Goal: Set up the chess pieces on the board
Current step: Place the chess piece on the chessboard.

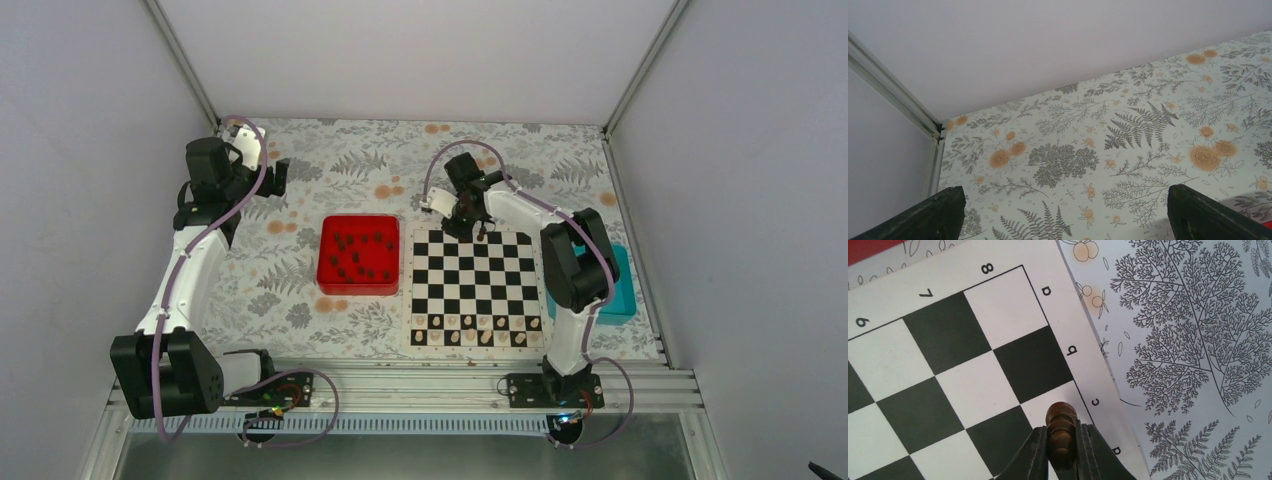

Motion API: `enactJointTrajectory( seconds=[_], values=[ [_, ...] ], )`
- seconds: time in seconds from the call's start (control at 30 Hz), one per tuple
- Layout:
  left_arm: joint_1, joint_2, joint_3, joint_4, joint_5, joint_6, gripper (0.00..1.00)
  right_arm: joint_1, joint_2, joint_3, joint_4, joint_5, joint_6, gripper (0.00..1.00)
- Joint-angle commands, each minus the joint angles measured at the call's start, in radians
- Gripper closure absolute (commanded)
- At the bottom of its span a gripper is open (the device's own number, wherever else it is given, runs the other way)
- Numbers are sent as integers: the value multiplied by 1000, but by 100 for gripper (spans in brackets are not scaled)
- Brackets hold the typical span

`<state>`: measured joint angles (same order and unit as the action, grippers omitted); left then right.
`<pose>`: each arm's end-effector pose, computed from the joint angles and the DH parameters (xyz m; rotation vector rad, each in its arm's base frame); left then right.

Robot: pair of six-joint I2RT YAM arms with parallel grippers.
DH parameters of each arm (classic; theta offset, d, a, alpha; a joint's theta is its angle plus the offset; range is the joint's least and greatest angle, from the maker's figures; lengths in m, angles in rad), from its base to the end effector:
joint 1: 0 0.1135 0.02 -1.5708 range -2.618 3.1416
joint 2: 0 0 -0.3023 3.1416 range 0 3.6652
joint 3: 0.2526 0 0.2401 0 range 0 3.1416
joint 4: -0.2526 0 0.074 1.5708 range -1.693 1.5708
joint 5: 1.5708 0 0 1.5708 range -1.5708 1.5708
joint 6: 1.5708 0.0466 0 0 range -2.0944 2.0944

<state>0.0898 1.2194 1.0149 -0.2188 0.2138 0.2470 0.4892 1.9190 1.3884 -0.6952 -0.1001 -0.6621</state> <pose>0.2646 0.0139 0.3598 0.2922 1.9622 0.0050 0.3463 0.1896 0.2185 -1.5381 2.3254 0.0972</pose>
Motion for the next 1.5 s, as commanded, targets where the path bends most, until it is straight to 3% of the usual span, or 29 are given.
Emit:
enactJointTrajectory(
  seconds=[0.0,0.63,0.8,0.97,1.2,1.47],
  values=[
    [7,-15,1,5,9,0,0,-7,20,-6,15,9,-17,95],
    [6,-17,-1,5,8,0,0,-7,63,-19,22,30,-21,94],
    [7,-16,-1,5,9,1,0,-7,56,-20,16,33,-22,86],
    [7,-14,1,6,1,0,0,-6,30,-3,9,45,-21,63],
    [7,-18,2,6,0,-2,0,23,14,153,-60,41,-12,58],
    [8,-24,-1,10,-13,-6,0,213,46,336,-116,34,3,57]
  ],
)
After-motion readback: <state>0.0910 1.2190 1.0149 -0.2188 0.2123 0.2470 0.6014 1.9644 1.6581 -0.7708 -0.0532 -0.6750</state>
